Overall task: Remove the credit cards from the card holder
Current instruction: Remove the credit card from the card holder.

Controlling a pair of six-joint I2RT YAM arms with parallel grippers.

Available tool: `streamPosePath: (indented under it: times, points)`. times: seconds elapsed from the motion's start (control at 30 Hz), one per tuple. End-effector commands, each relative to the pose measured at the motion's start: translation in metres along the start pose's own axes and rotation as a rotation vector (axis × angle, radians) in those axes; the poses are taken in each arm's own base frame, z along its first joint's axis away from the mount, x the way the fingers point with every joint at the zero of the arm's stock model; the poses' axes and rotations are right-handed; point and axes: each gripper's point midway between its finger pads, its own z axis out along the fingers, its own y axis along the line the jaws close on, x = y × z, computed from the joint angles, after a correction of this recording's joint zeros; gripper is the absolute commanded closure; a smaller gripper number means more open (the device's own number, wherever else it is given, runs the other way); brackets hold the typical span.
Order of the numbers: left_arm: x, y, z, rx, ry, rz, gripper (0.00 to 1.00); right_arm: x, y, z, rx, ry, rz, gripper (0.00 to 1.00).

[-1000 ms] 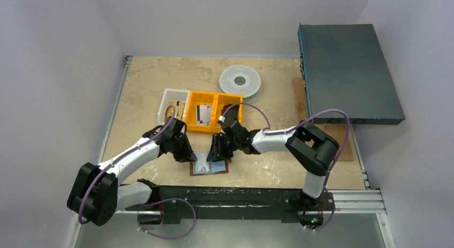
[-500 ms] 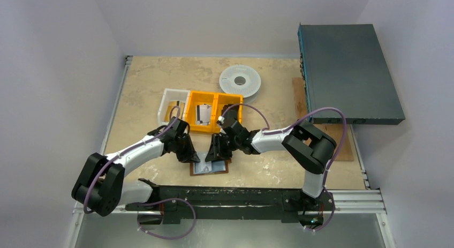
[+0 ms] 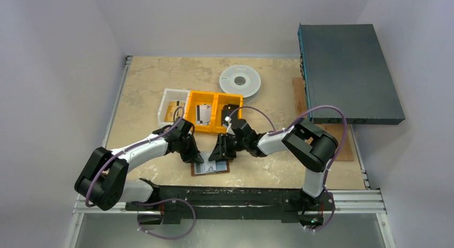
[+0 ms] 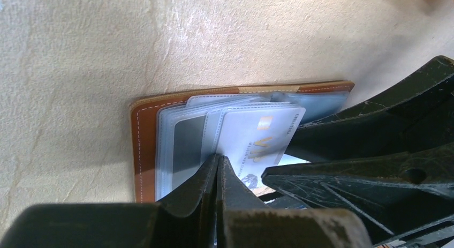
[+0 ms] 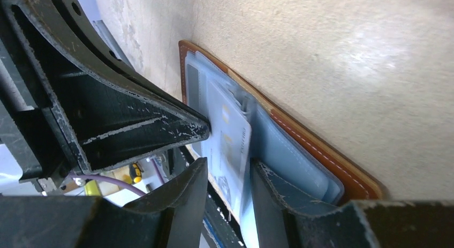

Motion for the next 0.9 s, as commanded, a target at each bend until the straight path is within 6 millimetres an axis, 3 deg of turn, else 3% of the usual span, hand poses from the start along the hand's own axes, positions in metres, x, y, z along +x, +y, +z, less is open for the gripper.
streamPosePath:
  times: [0.0, 0.4, 0.87]
  points:
    - [0.003, 0.039, 0.01, -0.181, -0.019, -0.035, 1.0, -0.001, -0.007, -0.011, -0.047, -0.019, 0.025, 0.64]
    - [0.002, 0.043, 0.013, -0.202, -0.019, -0.043, 1.0, 0.004, 0.008, -0.015, -0.226, -0.009, 0.088, 0.77]
    - [0.003, 0.053, 0.012, -0.246, -0.027, -0.058, 1.0, -0.001, -0.003, -0.017, -0.155, -0.054, 0.094, 0.97]
